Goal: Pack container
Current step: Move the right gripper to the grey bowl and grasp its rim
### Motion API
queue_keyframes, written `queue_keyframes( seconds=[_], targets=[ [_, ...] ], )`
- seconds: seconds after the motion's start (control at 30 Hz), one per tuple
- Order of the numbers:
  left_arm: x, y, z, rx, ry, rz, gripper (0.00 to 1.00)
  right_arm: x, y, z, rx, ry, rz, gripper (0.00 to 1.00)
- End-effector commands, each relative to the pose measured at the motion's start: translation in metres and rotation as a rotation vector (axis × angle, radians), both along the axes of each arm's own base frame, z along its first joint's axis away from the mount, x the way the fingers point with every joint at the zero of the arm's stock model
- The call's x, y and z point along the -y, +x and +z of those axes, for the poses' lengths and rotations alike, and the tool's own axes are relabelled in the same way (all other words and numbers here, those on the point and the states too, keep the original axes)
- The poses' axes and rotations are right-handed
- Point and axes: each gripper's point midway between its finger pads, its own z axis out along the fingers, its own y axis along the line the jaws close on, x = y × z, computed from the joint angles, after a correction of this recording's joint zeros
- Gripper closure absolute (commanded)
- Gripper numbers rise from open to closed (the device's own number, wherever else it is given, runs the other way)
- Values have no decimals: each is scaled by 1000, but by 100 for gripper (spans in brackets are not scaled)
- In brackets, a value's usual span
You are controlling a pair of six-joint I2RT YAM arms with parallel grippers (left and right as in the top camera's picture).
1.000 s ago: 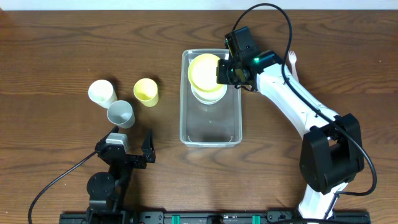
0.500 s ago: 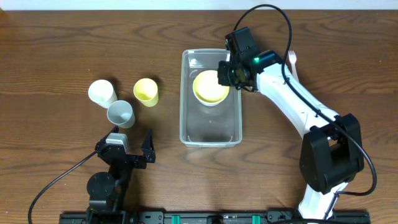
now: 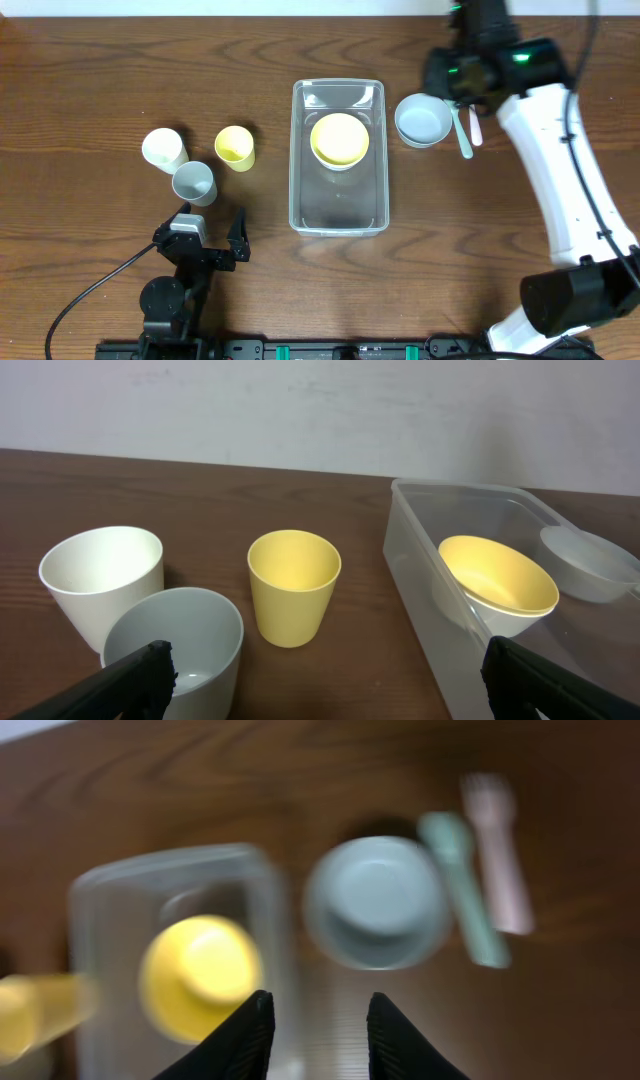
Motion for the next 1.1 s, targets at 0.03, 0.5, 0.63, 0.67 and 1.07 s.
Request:
queue_keyframes(
  seconds=[0.03, 0.5, 0.63, 0.67, 1.07],
  targets=[
    [-2, 1, -15, -29, 15, 6, 2, 42, 0, -46, -125, -50, -85, 69],
    [-2, 1, -15, -29, 16, 6, 2, 47, -5, -162, -273, -40, -120, 68],
    [-2, 1, -15, -29, 16, 6, 2, 46, -2, -185, -292, -41, -122, 68],
    [-2, 1, -15, -29, 16, 6, 2, 45, 0, -192, -296, -39, -120, 68],
    [-2, 1, -15, -29, 16, 6, 2, 34, 6, -241, -352, -12, -102, 76]
  ],
)
